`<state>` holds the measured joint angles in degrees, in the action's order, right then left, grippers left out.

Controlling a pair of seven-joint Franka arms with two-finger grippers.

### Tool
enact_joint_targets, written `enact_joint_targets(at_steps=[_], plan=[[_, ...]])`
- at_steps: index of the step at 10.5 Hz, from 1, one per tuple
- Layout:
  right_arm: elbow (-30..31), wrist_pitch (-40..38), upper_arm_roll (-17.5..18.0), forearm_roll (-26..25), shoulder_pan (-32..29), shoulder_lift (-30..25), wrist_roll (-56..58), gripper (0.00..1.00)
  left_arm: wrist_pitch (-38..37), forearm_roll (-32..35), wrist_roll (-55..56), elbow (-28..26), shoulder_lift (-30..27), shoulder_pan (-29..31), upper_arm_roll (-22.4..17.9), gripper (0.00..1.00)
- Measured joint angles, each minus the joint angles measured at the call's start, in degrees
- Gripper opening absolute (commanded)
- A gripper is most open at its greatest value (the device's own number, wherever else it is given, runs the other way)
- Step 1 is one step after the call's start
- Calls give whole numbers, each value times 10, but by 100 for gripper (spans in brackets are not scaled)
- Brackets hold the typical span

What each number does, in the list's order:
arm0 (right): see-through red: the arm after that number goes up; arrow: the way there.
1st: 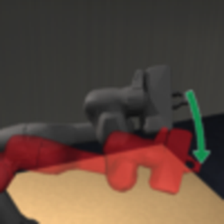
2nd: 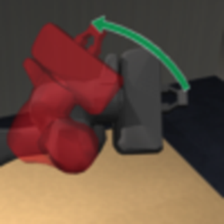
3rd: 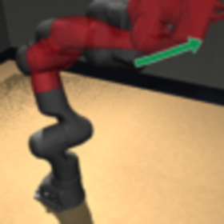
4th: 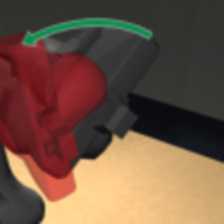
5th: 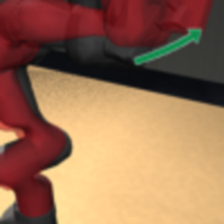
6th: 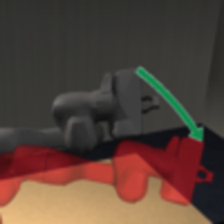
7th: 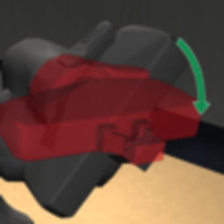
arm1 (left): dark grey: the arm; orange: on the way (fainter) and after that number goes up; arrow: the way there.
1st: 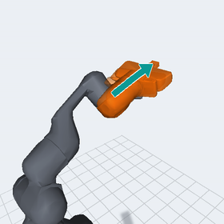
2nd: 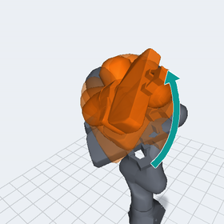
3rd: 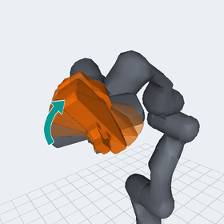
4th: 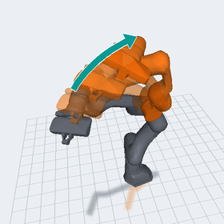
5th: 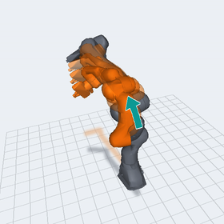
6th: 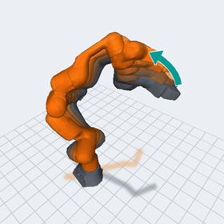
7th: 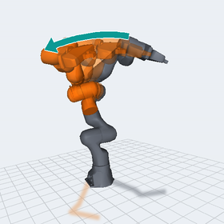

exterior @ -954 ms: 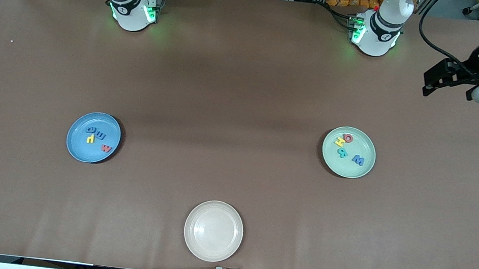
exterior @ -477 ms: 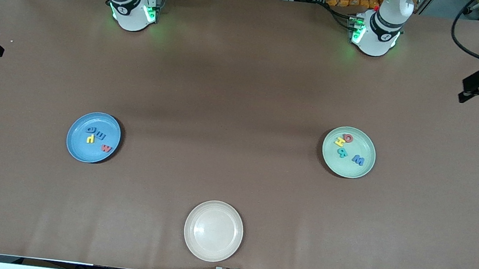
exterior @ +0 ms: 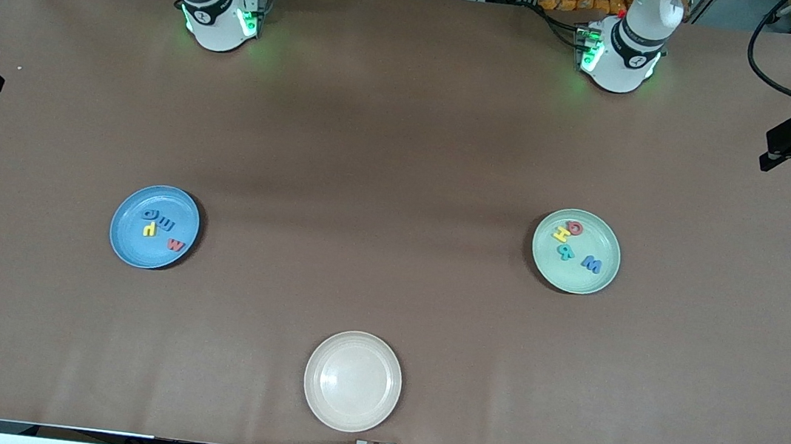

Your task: Sort upper and lower case letters into plates

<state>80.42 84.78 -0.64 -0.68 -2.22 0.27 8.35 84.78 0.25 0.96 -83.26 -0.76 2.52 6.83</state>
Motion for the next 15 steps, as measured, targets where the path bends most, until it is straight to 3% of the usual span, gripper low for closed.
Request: enact_joint_targets(at_steps=[5,15], plan=[[1,14,-2,-3,0,2,0,100,21,21,-34,0,1,-48,8,100],[5,27,-5,-3,0,11,0,100,23,23,-35,0,2,-40,0,100]])
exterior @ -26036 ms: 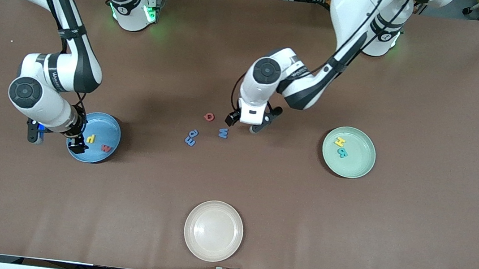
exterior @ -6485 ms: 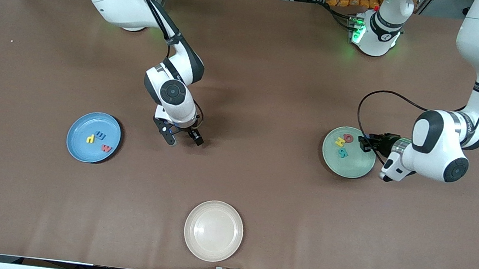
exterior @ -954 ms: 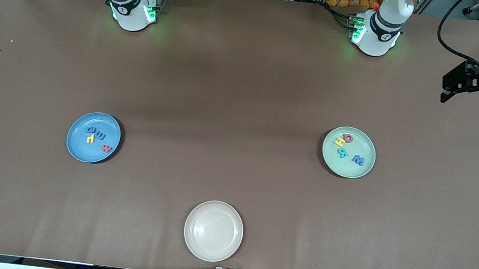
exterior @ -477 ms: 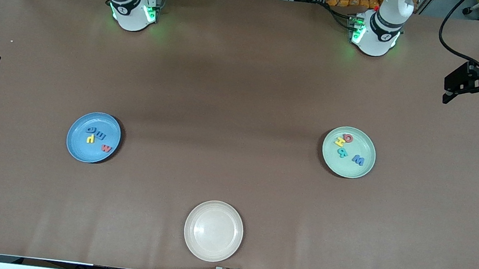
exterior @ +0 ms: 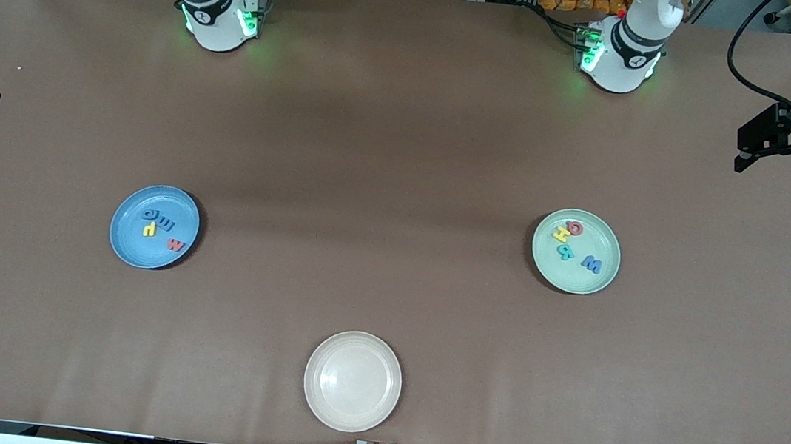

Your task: Sort upper and lower case letters into plates

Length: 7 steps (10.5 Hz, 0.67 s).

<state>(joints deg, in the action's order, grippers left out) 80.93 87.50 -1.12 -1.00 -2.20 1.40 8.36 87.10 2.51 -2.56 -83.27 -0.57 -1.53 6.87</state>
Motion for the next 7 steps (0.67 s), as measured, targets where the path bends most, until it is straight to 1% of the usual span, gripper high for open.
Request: enact_joint_targets(at_steps=[7], plan=[[1,0,-3,0,0,6,0,100,0,0,0,0,0,0,0,100]])
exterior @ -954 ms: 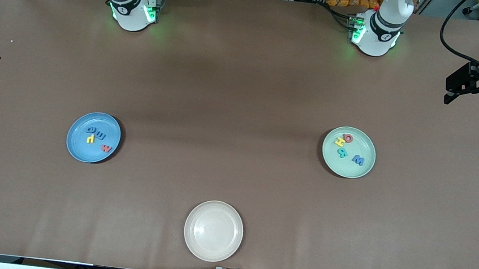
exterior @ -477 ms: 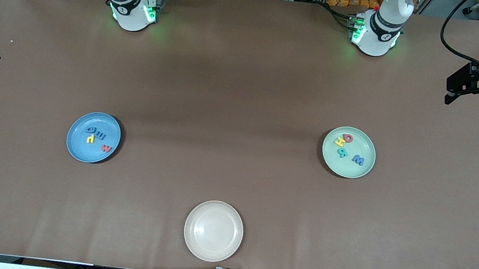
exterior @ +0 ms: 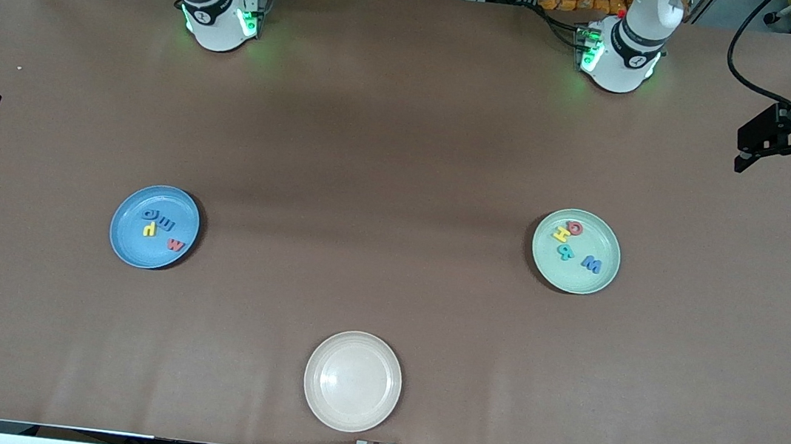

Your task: Sort upper and lower case letters into plates

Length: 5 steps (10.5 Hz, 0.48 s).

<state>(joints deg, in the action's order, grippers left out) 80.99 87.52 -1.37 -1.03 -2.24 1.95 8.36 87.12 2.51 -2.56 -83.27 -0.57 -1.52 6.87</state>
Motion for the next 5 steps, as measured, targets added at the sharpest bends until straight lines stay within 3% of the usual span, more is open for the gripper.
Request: enact_joint_targets(at_steps=[5], plan=[[2,-1,-1,-1,-8,1,2,100,0,0,0,0,0,0,0,100]])
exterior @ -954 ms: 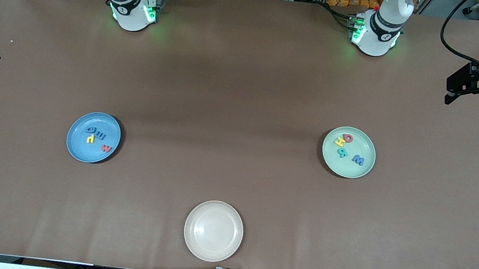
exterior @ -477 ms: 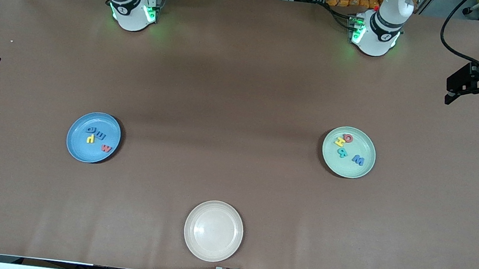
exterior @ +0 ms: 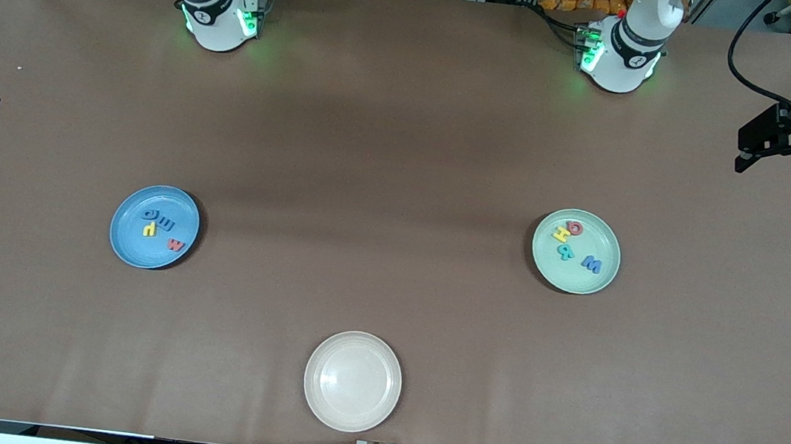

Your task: Sort upper and lower case letters into plates

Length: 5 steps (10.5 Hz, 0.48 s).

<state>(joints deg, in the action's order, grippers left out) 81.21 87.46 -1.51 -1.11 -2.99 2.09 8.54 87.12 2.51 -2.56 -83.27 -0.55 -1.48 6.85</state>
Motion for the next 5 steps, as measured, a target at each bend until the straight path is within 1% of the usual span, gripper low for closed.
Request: enact_joint_targets(at_steps=[5], plan=[[7,0,0,0,-3,9,1,100,0,0,3,0,1,0,0,100]])
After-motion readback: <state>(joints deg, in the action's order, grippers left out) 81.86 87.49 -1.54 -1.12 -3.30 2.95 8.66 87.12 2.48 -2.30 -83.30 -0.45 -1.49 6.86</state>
